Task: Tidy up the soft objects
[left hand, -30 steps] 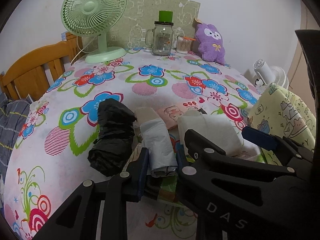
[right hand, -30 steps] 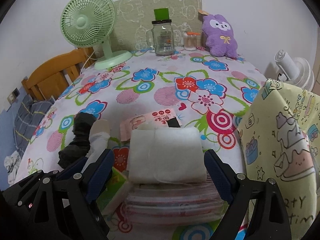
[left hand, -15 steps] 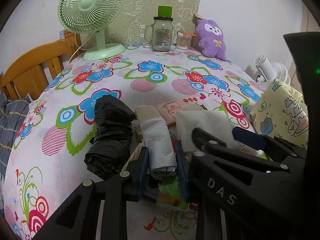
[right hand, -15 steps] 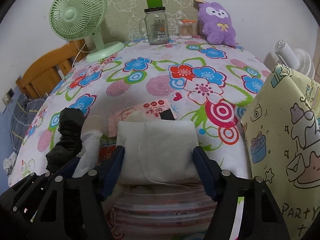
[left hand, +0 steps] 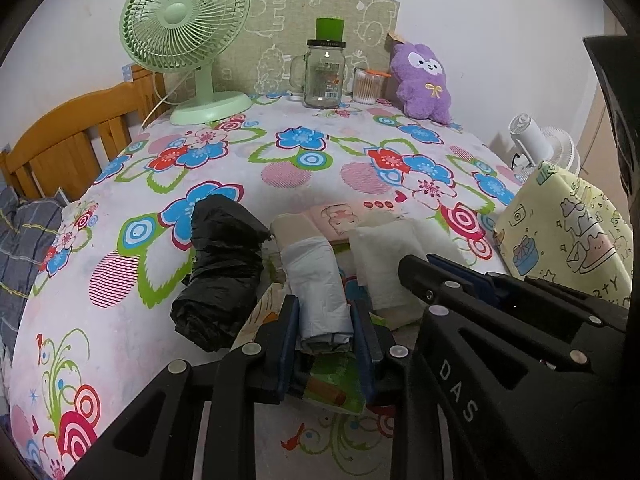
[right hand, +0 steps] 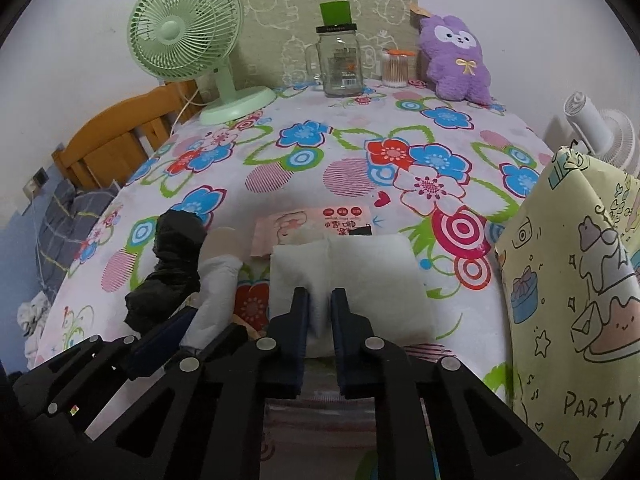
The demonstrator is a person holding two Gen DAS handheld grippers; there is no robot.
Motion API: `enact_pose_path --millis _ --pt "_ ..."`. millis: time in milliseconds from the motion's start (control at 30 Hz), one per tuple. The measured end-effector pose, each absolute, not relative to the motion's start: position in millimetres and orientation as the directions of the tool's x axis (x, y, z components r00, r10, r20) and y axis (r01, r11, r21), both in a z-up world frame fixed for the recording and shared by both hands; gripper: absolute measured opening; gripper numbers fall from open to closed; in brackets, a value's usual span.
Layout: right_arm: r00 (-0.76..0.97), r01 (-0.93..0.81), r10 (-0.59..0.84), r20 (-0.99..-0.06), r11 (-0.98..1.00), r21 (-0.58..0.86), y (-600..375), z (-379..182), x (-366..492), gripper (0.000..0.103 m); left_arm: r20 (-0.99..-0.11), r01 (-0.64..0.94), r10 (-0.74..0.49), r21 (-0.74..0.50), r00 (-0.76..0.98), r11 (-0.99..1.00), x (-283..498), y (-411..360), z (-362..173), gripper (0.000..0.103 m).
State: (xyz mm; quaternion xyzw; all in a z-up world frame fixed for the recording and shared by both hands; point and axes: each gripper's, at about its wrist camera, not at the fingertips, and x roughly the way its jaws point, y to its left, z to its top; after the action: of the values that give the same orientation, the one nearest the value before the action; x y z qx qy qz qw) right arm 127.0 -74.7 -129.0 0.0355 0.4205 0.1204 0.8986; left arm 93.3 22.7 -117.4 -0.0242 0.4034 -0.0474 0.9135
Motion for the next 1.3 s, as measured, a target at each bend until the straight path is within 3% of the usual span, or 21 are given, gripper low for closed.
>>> enact_pose_path --millis 1300 --pt "0.742 -0.204 0.246 -0.623 0.969 0.141 -96 -24 81 0.01 -0.602 0.094 -0.12 -0.074 0.79 0.993 52 8 -23 0.025"
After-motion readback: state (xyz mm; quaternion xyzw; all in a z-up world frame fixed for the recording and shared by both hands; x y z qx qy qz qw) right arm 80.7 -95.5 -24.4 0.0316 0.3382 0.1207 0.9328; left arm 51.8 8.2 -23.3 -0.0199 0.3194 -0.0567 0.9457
